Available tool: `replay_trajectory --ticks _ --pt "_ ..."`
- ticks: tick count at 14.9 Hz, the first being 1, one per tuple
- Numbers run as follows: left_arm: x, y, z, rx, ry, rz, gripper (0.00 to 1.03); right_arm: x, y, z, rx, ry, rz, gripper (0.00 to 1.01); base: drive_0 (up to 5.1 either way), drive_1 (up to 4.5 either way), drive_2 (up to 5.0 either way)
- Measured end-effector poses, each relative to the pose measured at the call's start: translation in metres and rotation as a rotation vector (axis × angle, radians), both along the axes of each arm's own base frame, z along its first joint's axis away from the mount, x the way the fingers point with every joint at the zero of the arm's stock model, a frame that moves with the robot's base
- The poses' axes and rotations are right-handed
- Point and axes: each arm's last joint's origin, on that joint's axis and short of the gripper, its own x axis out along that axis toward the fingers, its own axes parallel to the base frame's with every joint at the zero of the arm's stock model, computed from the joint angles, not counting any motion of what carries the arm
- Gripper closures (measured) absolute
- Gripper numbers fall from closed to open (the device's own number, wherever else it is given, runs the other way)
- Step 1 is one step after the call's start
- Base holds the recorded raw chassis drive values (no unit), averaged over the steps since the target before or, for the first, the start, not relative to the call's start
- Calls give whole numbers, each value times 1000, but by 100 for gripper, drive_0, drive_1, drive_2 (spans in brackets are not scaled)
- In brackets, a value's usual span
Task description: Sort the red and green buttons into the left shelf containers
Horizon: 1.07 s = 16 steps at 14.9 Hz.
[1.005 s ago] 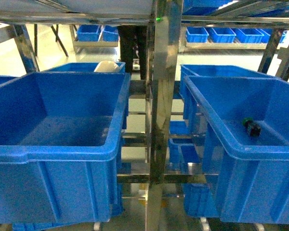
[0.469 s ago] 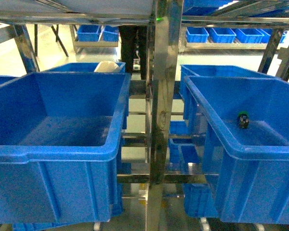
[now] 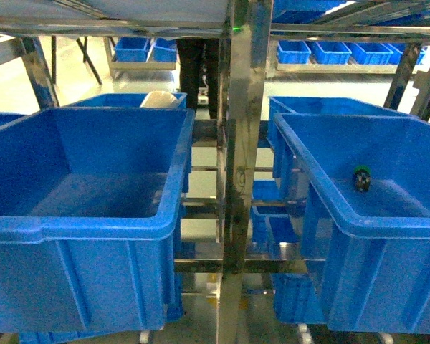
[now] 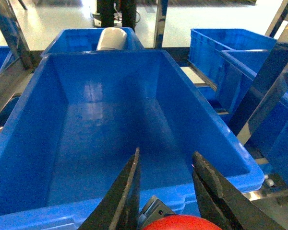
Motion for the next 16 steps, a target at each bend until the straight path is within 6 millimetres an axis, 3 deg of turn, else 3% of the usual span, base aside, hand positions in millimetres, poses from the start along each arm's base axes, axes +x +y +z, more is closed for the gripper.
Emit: replay_trajectory --ticks 2,6,8,11,14,16 --pt "0 0 0 0 -1 0 73 -11 -13 8 7 -39 -86 3 0 0 0" --pt "4 -1 0 -2 -12 -8 73 -13 -16 13 -21 -91 -85 3 0 0 0" --pt "24 -1 6 -14 8 11 73 -13 -16 13 -23 -91 -84 3 0 0 0" --pt "67 1 29 -27 -28 15 73 -13 -16 13 -24 -91 -84 3 0 0 0" --pt "109 12 13 0 49 44 73 -13 -16 13 -23 -91 -84 3 0 0 0" --pt "123 17 -7 18 118 59 73 -13 -16 13 -23 -91 -84 3 0 0 0"
